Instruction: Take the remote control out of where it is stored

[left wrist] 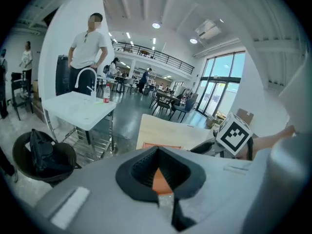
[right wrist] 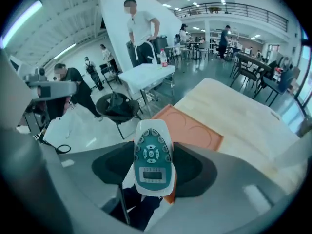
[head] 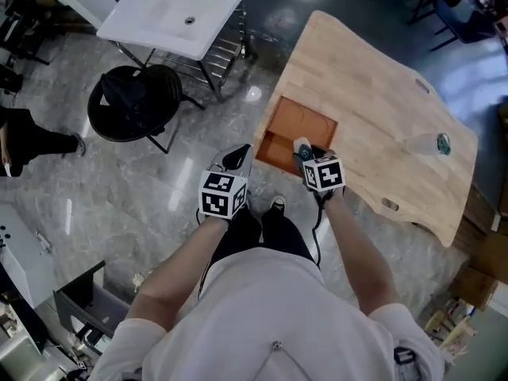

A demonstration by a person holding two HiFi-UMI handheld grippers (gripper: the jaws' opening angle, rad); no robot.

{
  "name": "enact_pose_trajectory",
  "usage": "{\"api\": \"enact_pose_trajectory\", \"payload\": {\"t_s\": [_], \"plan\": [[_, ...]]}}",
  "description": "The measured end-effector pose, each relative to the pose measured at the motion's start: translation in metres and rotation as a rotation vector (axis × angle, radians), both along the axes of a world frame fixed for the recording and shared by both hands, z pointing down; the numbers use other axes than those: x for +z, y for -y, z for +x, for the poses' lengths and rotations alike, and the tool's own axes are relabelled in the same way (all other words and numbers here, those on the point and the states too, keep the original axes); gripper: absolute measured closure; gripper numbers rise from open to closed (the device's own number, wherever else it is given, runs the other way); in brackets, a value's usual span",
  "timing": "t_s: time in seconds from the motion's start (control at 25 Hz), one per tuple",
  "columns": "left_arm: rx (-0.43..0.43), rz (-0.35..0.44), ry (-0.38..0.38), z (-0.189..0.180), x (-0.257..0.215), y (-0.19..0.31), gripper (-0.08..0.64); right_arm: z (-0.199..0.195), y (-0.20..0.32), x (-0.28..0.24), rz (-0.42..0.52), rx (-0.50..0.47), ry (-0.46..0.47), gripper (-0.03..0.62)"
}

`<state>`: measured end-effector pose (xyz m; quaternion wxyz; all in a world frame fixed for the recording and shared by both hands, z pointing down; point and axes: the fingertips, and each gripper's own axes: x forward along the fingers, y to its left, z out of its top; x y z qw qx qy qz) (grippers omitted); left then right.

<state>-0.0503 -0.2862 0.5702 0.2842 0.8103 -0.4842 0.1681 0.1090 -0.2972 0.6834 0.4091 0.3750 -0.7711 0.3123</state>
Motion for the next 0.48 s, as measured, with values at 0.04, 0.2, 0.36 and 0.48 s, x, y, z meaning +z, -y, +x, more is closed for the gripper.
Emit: {"api": "enact_pose_trajectory", "payload": {"t_s": [0.04, 0.2, 0.36, 0.48], "plan": [[0.015, 0.023, 0.006, 0.005, -0.011, 0.004, 0.560, 0.003, 0.005, -0.016, 0.027, 0.028, 0.027, 0.310], [0.055, 0.108, 0.016, 0.017, -0.056, 0.019, 0.560, 0.017, 0.025, -0.084, 0.146, 0.121, 0.119, 0.310], [0.073, 0.200, 0.027, 0.024, -0.103, 0.043, 0.560, 0.033, 0.045, -0.156, 0.281, 0.174, 0.173, 0.310], [0.086, 0.267, 0.024, 0.035, -0.137, 0.061, 0.560, 0.047, 0.054, -0.201, 0.369, 0.216, 0.209, 0.310]]}}
